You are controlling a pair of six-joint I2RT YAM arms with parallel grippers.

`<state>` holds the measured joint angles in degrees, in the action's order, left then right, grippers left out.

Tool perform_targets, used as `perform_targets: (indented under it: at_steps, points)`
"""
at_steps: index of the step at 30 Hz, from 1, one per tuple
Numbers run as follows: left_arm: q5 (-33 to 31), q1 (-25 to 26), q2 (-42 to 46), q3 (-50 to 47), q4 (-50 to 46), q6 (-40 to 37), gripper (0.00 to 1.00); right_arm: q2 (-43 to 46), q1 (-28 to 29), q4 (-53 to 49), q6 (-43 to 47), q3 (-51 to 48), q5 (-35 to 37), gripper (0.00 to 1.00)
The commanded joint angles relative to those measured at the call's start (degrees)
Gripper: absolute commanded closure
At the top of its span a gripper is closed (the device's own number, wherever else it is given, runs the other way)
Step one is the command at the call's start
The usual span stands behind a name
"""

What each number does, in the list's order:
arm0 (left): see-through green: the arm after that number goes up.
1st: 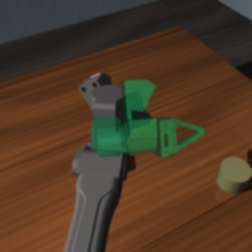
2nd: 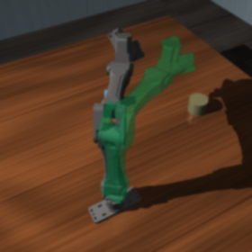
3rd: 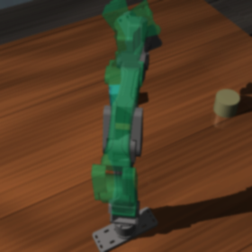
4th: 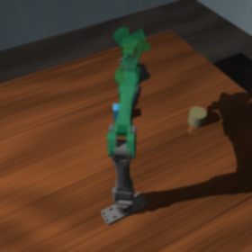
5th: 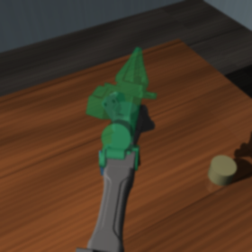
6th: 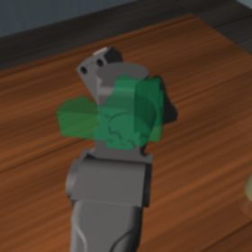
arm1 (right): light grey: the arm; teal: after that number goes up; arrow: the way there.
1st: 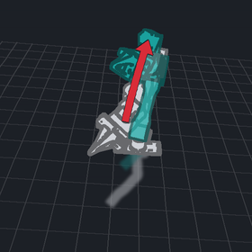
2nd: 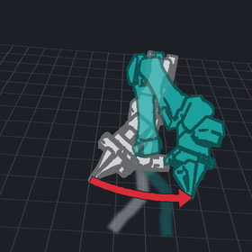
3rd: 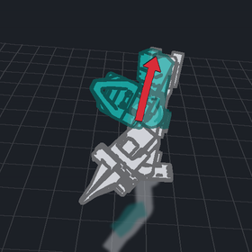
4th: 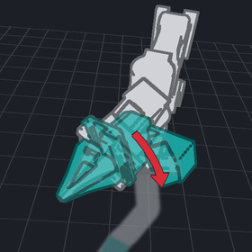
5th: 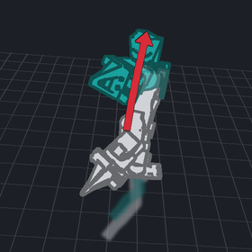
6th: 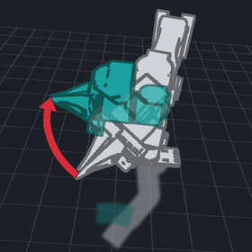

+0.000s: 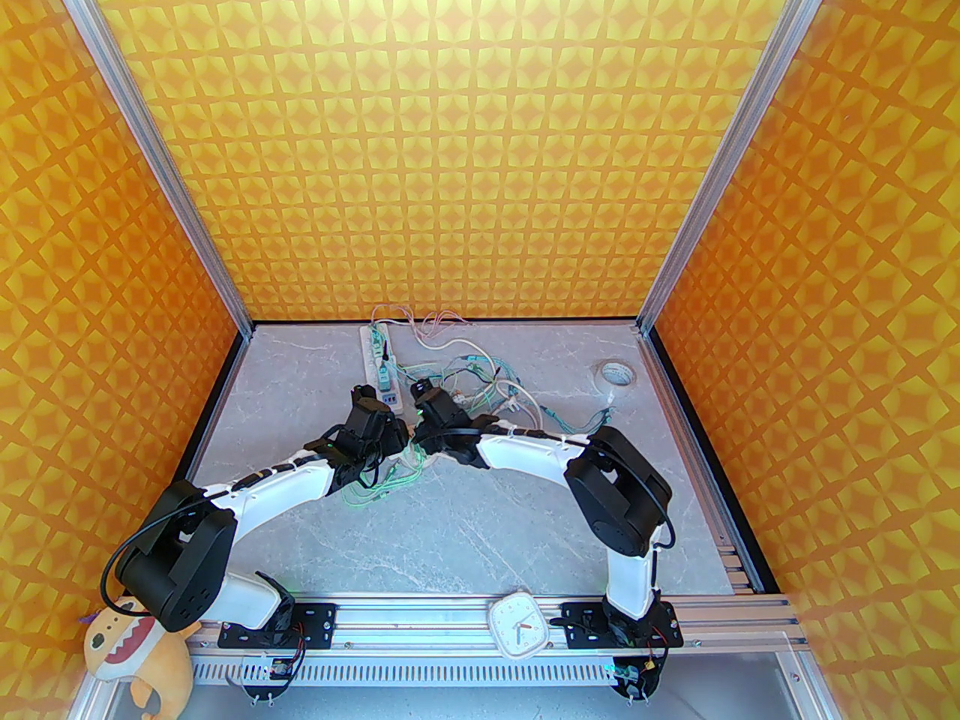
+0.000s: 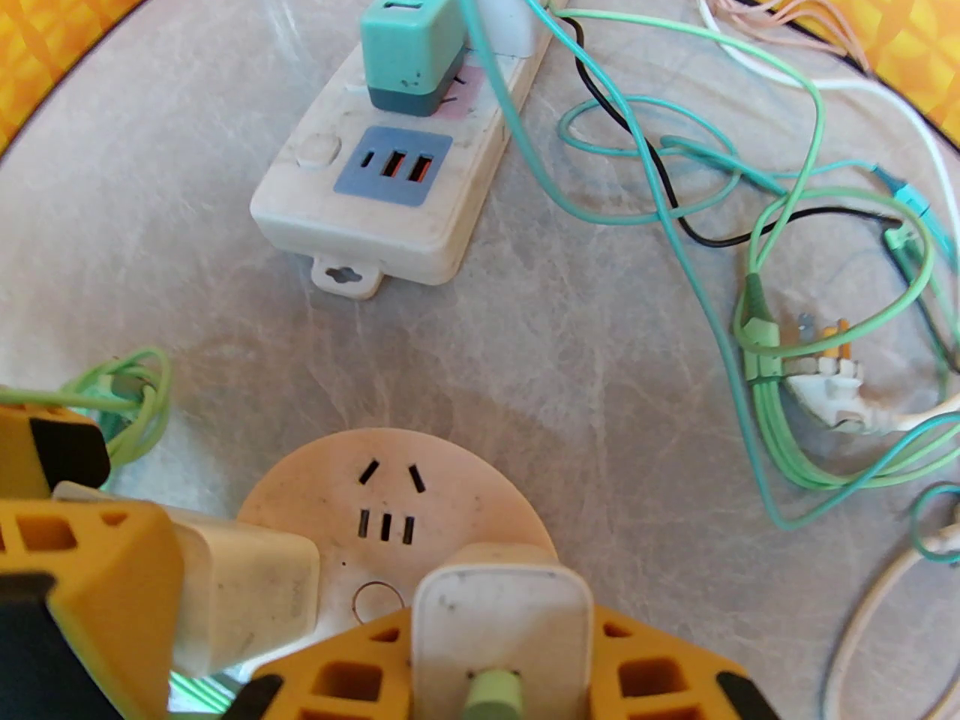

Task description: Pull the plug off the socket

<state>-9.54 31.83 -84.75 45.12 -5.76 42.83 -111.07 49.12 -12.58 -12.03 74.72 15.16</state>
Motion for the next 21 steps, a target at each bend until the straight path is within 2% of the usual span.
perform_targets:
  at_steps: [1, 9, 16, 21]
  points:
    - [0.00, -0.02, -2.98, -0.30, -6.27, -0.45, 0.52, -1.48, 4.96, -0.77, 3.56, 3.43, 0.11, 0.79]
    - [0.02, 0.00, -3.39, -0.21, -6.75, -0.46, 0.52, 1.06, 4.54, 0.51, 3.92, 1.57, 3.36, 0.79]
    - [-0.03, -0.01, -3.66, -0.01, -7.45, -0.81, 0.52, 6.57, -2.41, 5.50, -2.72, -3.26, -9.78, 0.79]
    - [0.05, 0.05, -3.49, -0.04, -7.62, -0.88, 0.52, 7.75, -4.12, 6.42, -3.89, -4.01, -13.79, 0.78]
